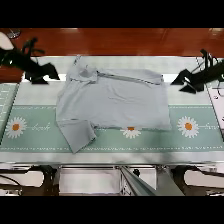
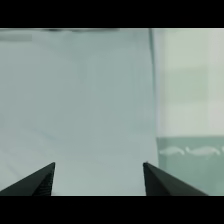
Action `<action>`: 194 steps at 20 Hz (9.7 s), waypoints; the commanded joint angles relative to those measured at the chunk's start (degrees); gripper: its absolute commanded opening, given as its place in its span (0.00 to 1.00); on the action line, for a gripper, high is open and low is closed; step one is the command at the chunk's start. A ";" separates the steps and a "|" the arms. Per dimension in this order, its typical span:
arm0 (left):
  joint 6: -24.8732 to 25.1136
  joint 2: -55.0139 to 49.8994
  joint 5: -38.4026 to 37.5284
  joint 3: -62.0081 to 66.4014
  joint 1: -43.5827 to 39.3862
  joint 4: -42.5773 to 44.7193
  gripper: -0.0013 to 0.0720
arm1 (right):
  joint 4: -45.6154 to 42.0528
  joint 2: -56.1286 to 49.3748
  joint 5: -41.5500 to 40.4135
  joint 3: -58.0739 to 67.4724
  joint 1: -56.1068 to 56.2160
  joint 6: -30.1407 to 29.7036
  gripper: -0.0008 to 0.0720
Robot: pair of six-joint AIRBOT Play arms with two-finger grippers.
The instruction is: Fold the shirts.
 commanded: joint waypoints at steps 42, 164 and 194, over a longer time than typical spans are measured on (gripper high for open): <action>26.53 12.33 16.46 -50.62 16.92 -37.18 0.05 | 11.04 16.83 -18.27 -42.27 -2.86 2.51 0.86; 12.48 25.31 7.37 -61.64 18.71 -10.86 0.98 | 10.16 24.98 -4.66 -37.38 -6.27 -14.71 0.86; 15.37 25.29 9.99 -61.57 12.70 -21.24 0.05 | 8.87 14.80 -7.69 -40.50 1.03 -5.66 0.21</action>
